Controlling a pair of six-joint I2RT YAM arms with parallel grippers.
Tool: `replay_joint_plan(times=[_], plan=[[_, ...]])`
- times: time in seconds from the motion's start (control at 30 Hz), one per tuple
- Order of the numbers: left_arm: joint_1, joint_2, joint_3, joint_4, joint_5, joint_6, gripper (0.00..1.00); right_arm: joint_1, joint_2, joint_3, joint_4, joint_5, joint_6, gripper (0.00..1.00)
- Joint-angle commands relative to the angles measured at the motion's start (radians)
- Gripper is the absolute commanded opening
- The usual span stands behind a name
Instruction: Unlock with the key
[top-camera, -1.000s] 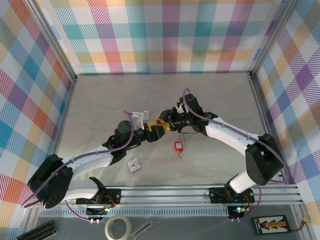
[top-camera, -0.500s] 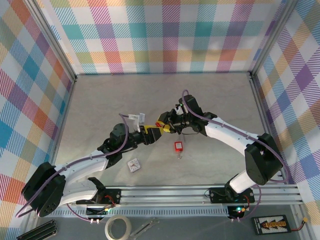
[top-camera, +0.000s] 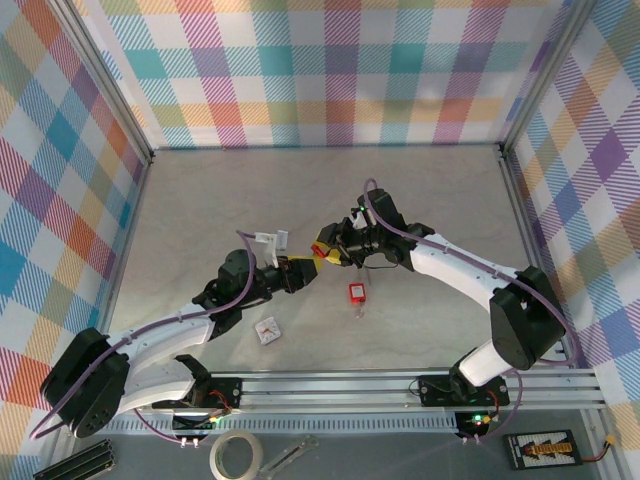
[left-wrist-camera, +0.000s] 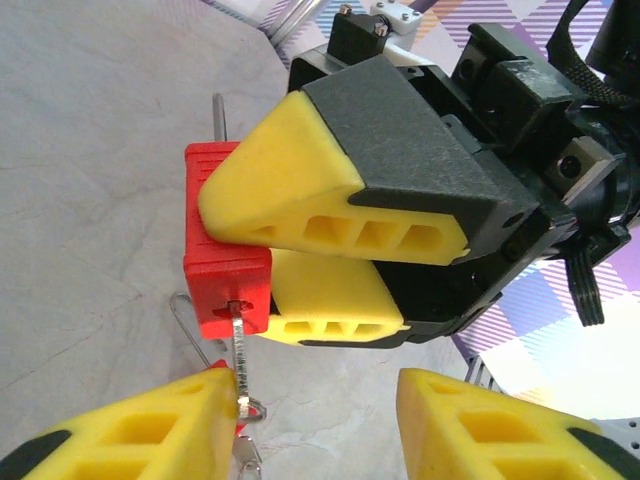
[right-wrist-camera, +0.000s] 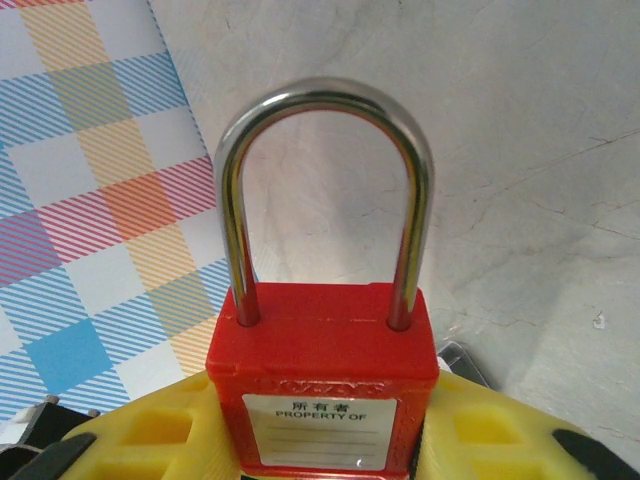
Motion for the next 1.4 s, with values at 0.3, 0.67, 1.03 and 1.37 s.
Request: replay_joint_plan(times=[0.3,0.67,1.03,1.37], plan=[[0.008,0.058,0.04,-0.017,-0.014,0.03,0.27,-0.003,0.007,0.015,0.022,-0.013,-0.007,0.0],[0.005,0.064,0.071,-0.064,-0.055,0.074,0.16,0.004,0.014,0.011,0.027,-0.02,-0.004,0.0],[-0.045,0.051,0.139,-0.232,-0.162,0.247,0.06,0.01,0.027,0.013,0.031,-0.036,-0.003,0.0],[-0.189,0.086,0.264,-0.458,-0.371,0.57,0.01,0.01,0.033,0.015,0.011,-0.044,-0.009,0.0]])
